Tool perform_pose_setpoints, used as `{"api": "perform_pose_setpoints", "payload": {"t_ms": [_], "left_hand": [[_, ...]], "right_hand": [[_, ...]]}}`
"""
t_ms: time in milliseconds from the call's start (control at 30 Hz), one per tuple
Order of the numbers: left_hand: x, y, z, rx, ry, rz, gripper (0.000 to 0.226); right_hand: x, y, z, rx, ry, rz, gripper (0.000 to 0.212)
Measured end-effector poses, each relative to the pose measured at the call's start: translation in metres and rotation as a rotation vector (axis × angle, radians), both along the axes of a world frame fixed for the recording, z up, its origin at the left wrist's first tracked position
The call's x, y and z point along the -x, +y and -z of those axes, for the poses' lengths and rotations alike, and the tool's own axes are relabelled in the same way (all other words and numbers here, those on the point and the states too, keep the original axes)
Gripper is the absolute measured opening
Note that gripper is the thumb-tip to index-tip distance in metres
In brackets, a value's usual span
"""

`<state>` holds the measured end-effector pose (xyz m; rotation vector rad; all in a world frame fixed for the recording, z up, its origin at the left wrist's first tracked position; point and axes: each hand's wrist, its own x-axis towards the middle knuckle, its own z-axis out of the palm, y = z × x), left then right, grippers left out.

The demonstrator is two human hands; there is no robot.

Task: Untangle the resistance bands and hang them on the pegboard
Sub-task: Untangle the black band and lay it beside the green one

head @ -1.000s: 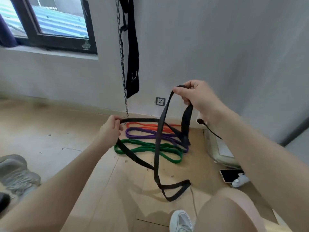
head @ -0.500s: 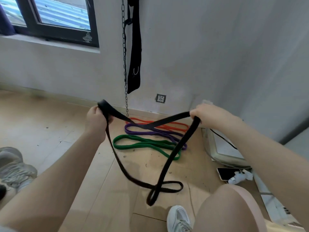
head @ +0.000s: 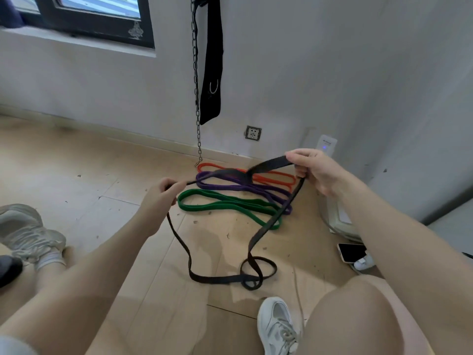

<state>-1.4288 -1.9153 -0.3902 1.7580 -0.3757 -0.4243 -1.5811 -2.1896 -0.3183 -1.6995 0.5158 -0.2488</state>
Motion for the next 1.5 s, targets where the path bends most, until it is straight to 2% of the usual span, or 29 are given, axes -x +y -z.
{"api": "perform_pose_setpoints", "payload": {"t_ms": [100,167,267,300,367,500,600,667,733,800,867,967,1033,1133,1233,1300,1333,1400,1500], "left_hand": [[-0.003,0.005,0.006,-0.043,0.020,-0.021,0.020],[-0.001,0.005,0.007,-0.035,0.043,0.027,0.013],[0.000,0.004,0.006,0.157,0.149,-0.007,0.014],[-0.001,0.003,0.003,0.241,0.191,-0.028,0.018],[-0.001,0.000,-0.007,0.411,0.273,-0.046,0.023],[0.009,-0.014,-0.035,0.563,0.294,0.058,0.026],[0.015,-0.028,-0.052,0.584,0.284,0.160,0.028],[0.017,-0.035,-0.061,0.584,0.290,0.202,0.029],[0.018,-0.042,-0.068,0.604,0.301,0.229,0.029],[0.017,-0.047,-0.074,0.633,0.332,0.246,0.031],[0.014,-0.052,-0.080,0.672,0.387,0.235,0.032],[0.011,-0.056,-0.081,0.707,0.447,0.165,0.032],[0.009,-0.058,-0.075,0.695,0.459,0.115,0.028],[-0.001,-0.058,-0.053,0.595,0.444,-0.030,0.024],[-0.012,-0.047,-0.017,0.367,0.378,-0.192,0.027],[-0.013,-0.038,0.004,0.273,0.344,-0.249,0.031],[-0.011,-0.034,0.011,0.236,0.332,-0.259,0.033],[-0.009,-0.029,0.021,0.135,0.319,-0.248,0.036],[-0.004,-0.026,0.026,-0.177,0.260,-0.169,0.034]], "right_hand": [[0.000,-0.005,-0.001,-0.087,0.022,0.005,0.025],[0.001,-0.007,0.000,-0.182,0.017,-0.007,0.027],[0.001,-0.014,0.010,-0.351,-0.044,0.159,0.031],[0.001,-0.017,0.015,-0.345,-0.041,0.215,0.032],[0.005,-0.018,0.024,-0.153,0.104,0.227,0.035],[0.014,-0.014,0.041,0.251,0.467,-0.098,0.057],[0.010,-0.005,0.050,0.469,0.600,-0.430,0.033],[0.005,0.008,0.055,0.593,0.651,-0.577,0.030],[-0.001,0.024,0.062,0.757,0.601,-0.640,0.028],[-0.006,0.036,0.068,0.885,0.466,-0.647,0.016],[-0.005,0.045,0.072,0.819,0.336,-0.597,0.024],[0.001,0.061,0.065,0.521,0.221,-0.554,0.042],[0.007,0.074,0.055,0.288,0.142,-0.564,0.036],[0.014,0.089,0.037,0.085,-0.009,-0.500,0.014],[0.012,0.095,0.030,-0.149,-0.108,-0.075,0.007],[0.008,0.093,0.032,-0.036,-0.054,0.159,0.012],[0.007,0.092,0.033,0.055,-0.024,0.207,0.016],[0.005,0.091,0.032,0.269,-0.012,0.206,0.017],[0.002,0.089,0.023,0.476,-0.047,0.144,0.017]]}}
